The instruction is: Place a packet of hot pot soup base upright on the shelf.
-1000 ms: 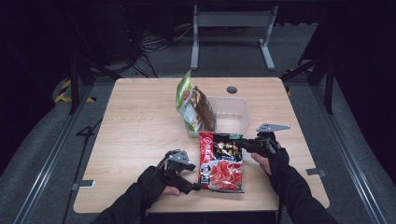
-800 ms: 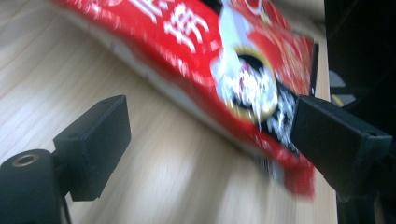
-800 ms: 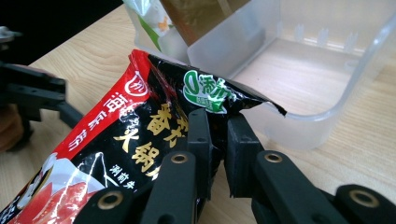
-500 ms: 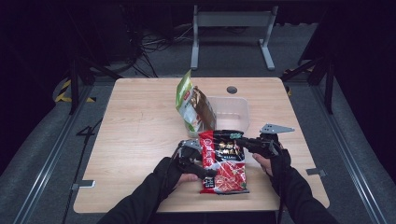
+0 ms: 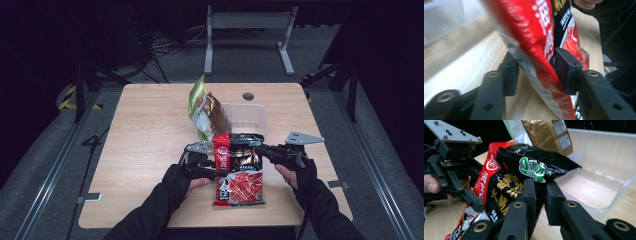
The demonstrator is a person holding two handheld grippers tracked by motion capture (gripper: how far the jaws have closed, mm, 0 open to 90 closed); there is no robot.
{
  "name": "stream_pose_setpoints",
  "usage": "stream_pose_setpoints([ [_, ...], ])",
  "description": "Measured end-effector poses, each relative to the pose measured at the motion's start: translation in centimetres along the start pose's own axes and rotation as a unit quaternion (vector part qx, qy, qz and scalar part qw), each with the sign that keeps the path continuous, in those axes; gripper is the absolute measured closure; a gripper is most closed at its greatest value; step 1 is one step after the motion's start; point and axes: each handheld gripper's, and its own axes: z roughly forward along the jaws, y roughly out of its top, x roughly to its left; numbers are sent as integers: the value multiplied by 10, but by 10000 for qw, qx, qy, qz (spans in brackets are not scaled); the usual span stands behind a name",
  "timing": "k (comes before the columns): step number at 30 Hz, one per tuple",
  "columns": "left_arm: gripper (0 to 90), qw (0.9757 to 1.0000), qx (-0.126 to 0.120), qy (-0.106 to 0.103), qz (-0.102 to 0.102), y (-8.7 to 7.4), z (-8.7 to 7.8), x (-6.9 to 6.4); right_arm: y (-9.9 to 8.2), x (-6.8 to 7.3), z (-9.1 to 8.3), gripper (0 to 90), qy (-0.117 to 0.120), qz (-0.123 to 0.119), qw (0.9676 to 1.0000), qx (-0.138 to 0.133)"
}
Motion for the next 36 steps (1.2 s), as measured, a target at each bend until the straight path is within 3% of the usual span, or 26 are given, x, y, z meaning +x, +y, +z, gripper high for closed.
stream_pose_setpoints([
  [6,657,9993,-160,233,258,2,-9,-4,6,4,-7,762,166,-263,9995,-82],
  [10,681,9986,-219,258,413,2,-10,-7,7,6,-8,684,240,-337,9991,-35],
  [12,692,9976,-286,229,583,3,-10,-11,8,6,-7,623,392,-312,9987,48],
  [13,696,9970,-286,291,663,4,-9,-14,7,8,-4,592,531,-383,9978,142],
  [15,705,9965,-295,263,737,4,-10,-15,7,14,2,525,583,-541,9962,355],
  [19,693,9960,-338,345,750,2,-9,-15,6,17,10,561,693,-496,9954,442],
  [22,657,9960,-350,318,762,2,-9,-14,5,13,8,697,874,-315,9949,384],
  [24,640,9959,-347,320,768,2,-10,-14,5,12,8,720,951,-290,9944,359],
  [27,455,9940,-227,652,847,0,-13,-16,6,12,6,755,978,-240,9943,347],
  [29,214,9934,-147,815,796,-5,-21,-15,8,12,2,762,932,-243,9948,331],
  [32,148,9907,-97,1060,850,-14,-43,-17,11,12,-6,769,771,-278,9963,240],
  [34,121,9855,-48,1358,1019,-22,-56,-20,14,12,-12,772,611,-339,9974,171],
  [36,111,9853,-61,1395,987,-27,-62,-20,16,12,-14,774,534,-362,9978,157],
])
